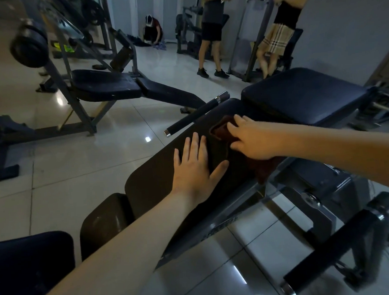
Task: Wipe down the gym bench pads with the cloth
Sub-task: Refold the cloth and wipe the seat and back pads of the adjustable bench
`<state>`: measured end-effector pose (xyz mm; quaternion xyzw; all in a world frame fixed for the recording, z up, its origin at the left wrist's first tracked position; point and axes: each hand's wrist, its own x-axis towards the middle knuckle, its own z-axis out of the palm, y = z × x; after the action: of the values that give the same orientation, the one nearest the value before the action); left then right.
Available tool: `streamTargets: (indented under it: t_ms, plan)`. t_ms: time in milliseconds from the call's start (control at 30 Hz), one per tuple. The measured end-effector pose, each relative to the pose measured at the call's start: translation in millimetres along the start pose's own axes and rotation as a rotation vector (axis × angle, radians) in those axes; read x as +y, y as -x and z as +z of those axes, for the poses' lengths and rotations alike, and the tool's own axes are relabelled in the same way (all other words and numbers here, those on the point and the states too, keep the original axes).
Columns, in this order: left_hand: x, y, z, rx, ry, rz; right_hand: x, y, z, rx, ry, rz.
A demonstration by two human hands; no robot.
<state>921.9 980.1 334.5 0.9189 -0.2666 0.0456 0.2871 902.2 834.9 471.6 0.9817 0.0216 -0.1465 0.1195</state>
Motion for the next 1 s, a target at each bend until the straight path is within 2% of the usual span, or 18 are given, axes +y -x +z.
streamTargets:
  t_ms: [67, 167, 233, 300, 433, 567, 833, 900, 1000]
  plan:
    - [0.2, 0.2, -0.4, -0.003, -0.001, -0.005, 5.4, 10.3, 2.0, 0.007, 0.019, -0.03]
    - [0.6, 0.9, -0.6, -0.004, 0.006, -0.002, 18.9, 9.7, 9.1, 0.196, 0.227, -0.261]
    - [-0.2, -0.2, 0.3, -0.001, 0.01, -0.002, 23.3, 10.2, 17.0, 0.204, 0.209, -0.325]
    - [-0.6, -2.1, 1.0, 0.004, -0.006, -0.009, 20.6, 12.3, 29.2, 0.2, 0.144, -0.284]
    - [-3.0, -3.3, 4.4, 0.017, -0.043, -0.004, 7.7, 9.9, 47.8, 0.287, 0.175, -0.192]
    - [-7.3, -3.4, 7.4, 0.022, -0.001, 0.003, 5.0, -20.3, 26.5, 0.293, 0.073, -0.146]
    - [-1.5, -0.3, 0.2, 0.003, 0.011, -0.012, 10.7, -91.1, -9.6, 0.425, -0.026, -0.01]
    - [-0.5, 0.6, -1.4, -0.003, 0.017, -0.014, 10.0, -80.4, -6.8, 0.4, -0.019, -0.028]
    - [-1.4, 1.4, -1.2, -0.018, 0.024, -0.004, 8.5, -40.4, 5.9, 0.27, 0.002, -0.045]
